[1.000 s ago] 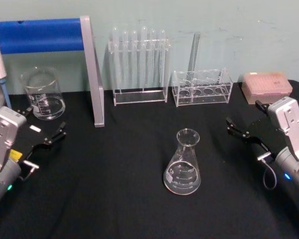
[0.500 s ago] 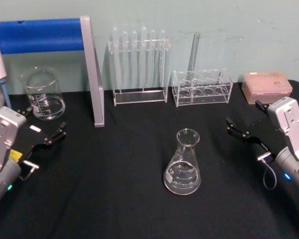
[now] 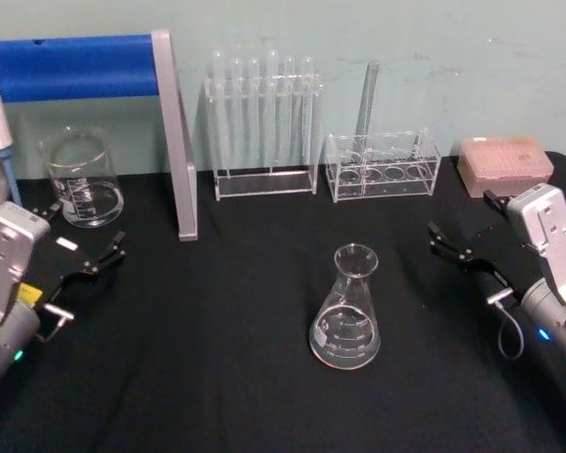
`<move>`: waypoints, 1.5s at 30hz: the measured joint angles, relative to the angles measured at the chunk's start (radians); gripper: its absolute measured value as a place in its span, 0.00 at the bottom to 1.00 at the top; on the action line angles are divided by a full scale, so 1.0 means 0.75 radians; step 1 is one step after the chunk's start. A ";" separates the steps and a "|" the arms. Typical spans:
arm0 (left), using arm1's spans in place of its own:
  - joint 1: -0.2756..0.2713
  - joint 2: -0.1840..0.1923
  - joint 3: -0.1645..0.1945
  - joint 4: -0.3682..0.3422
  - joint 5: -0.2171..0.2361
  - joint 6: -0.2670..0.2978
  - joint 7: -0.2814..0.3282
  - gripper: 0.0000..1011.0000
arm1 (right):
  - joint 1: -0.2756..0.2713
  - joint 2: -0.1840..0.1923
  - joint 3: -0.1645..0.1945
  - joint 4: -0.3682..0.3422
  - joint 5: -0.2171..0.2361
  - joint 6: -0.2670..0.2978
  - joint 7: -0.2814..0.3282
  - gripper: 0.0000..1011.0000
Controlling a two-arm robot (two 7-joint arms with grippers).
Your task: Grasp the erlenmeyer flask with one hand, shake it three times, then place it back.
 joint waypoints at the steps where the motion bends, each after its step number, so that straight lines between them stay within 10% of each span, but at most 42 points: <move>1: 0.000 0.000 0.000 0.000 0.000 0.000 0.000 0.99 | 0.000 0.000 0.000 0.000 0.000 0.000 0.000 0.99; 19: 0.000 0.000 0.000 0.000 0.000 0.000 0.000 0.99 | -0.029 0.012 0.050 -0.057 0.076 0.028 0.091 0.99; 33: 0.000 0.000 0.000 0.000 0.000 0.000 0.000 0.99 | -0.175 0.130 0.198 -0.281 0.396 0.187 0.435 0.99; 45: 0.000 0.000 0.000 0.000 0.000 0.000 0.000 0.99 | -0.267 0.207 0.241 -0.353 0.524 0.206 0.729 0.99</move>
